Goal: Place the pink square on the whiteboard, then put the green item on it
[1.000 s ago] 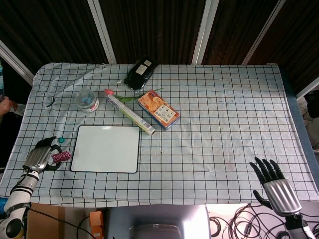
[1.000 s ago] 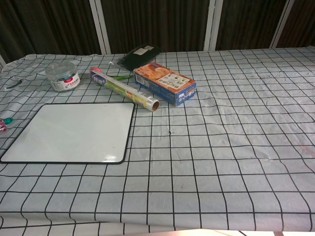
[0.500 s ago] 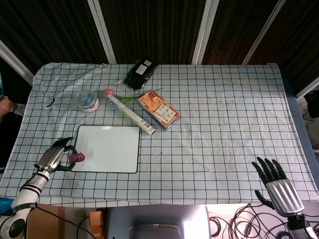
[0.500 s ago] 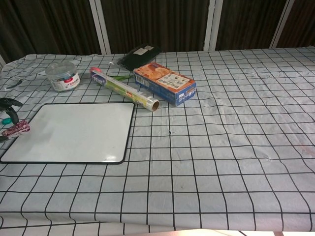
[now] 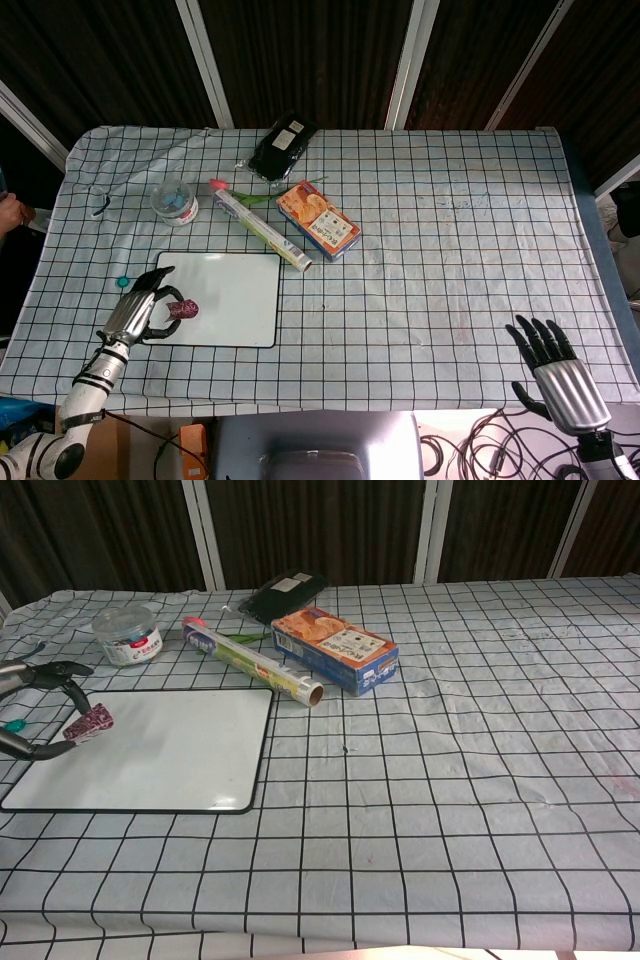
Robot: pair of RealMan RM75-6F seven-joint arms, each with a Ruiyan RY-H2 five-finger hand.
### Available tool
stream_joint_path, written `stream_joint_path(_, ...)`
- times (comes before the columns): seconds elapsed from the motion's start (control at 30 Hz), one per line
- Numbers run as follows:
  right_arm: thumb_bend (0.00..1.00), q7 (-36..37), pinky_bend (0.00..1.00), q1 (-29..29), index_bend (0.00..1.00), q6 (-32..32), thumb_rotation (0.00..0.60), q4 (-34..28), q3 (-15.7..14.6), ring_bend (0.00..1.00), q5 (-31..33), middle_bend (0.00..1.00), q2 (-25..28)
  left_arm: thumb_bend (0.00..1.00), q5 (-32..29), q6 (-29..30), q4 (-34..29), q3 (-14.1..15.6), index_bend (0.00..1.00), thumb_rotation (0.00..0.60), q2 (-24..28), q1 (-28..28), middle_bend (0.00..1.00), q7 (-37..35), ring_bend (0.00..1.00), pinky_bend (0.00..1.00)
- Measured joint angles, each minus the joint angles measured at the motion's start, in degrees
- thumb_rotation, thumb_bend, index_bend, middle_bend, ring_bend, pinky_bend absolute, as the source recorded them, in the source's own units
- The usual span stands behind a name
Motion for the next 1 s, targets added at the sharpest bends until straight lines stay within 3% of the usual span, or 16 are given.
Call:
stream_joint_path(0.43,0.25,0.3,0.05,-0.1,0.0,0.1,0.6,0.1,0.1,0.0,0.1,0.0,0.1,0.33,2.7,1.5,8.3,1.0,0.36,0.6,-8.7,-1.4,0.06,1.2,0.0,0.0)
stream_joint_path(0.67,0.25,0.6,0.05,-0.2,0.0,0.5,0.6,0.1,0.1,0.0,0.1,0.0,0.2,0.33,2.2,-0.3,8.9,1.5,0.16,0.6,-9.2,-2.0,0.05,1.5,0.0,0.0)
stream_joint_path(1.0,0.25,0.7,0.05,-0.3,0.0,0.6,0.6,0.3,0.1,0.0,0.0,0.0,0.2,0.33,2.5,-0.4,7.9,2.1,0.11,0.6,-7.6,-2.1,0.04,1.2,0.0,0.0)
